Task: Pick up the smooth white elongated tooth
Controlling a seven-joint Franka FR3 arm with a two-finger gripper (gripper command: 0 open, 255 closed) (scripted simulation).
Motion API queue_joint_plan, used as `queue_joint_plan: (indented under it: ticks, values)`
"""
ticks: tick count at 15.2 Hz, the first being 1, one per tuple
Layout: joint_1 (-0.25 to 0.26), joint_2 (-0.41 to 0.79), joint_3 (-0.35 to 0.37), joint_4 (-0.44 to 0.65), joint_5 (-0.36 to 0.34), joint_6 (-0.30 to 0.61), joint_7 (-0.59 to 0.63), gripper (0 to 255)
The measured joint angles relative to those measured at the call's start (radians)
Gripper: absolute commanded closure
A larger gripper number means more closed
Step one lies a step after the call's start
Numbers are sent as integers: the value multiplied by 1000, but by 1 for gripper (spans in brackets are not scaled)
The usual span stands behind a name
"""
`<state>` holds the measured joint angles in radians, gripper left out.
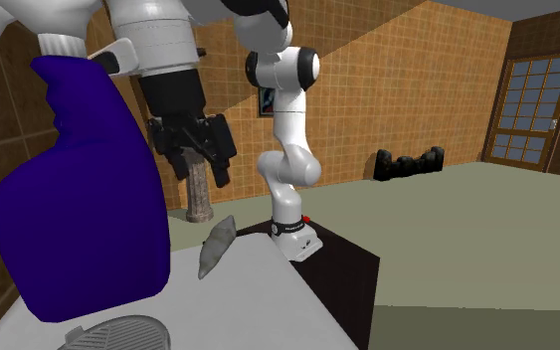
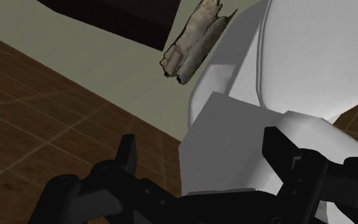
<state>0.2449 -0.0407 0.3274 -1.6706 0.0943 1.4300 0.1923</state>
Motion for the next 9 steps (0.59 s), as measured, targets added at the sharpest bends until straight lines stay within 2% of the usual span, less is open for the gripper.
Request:
queue_joint_plan:
  ticks: [5, 8, 9]
  values:
    - [75, 198, 64, 240, -71, -67, 69, 0]
    - [145, 356, 93, 459, -134, -148, 110, 0]
    - [163, 385, 97, 496, -146, -162, 119, 0]
